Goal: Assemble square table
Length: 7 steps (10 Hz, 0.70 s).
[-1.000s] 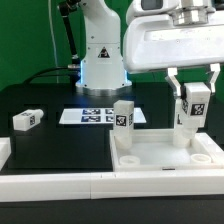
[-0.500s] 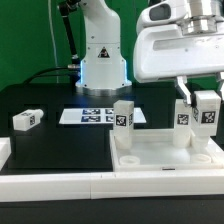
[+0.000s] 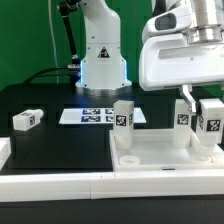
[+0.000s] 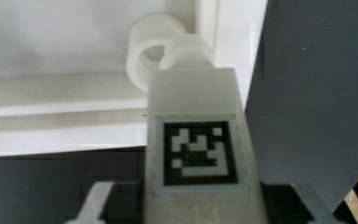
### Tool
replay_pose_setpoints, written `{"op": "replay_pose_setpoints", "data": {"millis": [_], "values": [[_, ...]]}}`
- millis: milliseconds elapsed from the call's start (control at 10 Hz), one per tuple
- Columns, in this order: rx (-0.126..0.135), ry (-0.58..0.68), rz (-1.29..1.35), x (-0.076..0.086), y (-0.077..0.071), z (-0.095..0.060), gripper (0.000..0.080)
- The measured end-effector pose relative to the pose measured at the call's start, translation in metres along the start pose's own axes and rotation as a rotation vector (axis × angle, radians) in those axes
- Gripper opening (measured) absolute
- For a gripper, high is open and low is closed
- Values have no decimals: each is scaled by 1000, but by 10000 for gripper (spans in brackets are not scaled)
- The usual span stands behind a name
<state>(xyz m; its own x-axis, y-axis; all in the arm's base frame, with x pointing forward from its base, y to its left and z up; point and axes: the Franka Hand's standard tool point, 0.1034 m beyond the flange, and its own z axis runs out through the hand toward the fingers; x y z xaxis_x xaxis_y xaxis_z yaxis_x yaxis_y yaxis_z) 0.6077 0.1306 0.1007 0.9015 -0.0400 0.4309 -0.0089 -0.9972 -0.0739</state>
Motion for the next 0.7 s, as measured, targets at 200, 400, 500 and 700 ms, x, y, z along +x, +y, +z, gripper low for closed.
{"op": "replay_pose_setpoints", "data": {"millis": [200,400,500,700], "values": [[-2,-2,0,-2,1,1,290],[-3,-8,3,-2,2,1,290],[-4,-12,0,-2,0,1,290],[-5,-12,1,-2,1,1,290]]}}
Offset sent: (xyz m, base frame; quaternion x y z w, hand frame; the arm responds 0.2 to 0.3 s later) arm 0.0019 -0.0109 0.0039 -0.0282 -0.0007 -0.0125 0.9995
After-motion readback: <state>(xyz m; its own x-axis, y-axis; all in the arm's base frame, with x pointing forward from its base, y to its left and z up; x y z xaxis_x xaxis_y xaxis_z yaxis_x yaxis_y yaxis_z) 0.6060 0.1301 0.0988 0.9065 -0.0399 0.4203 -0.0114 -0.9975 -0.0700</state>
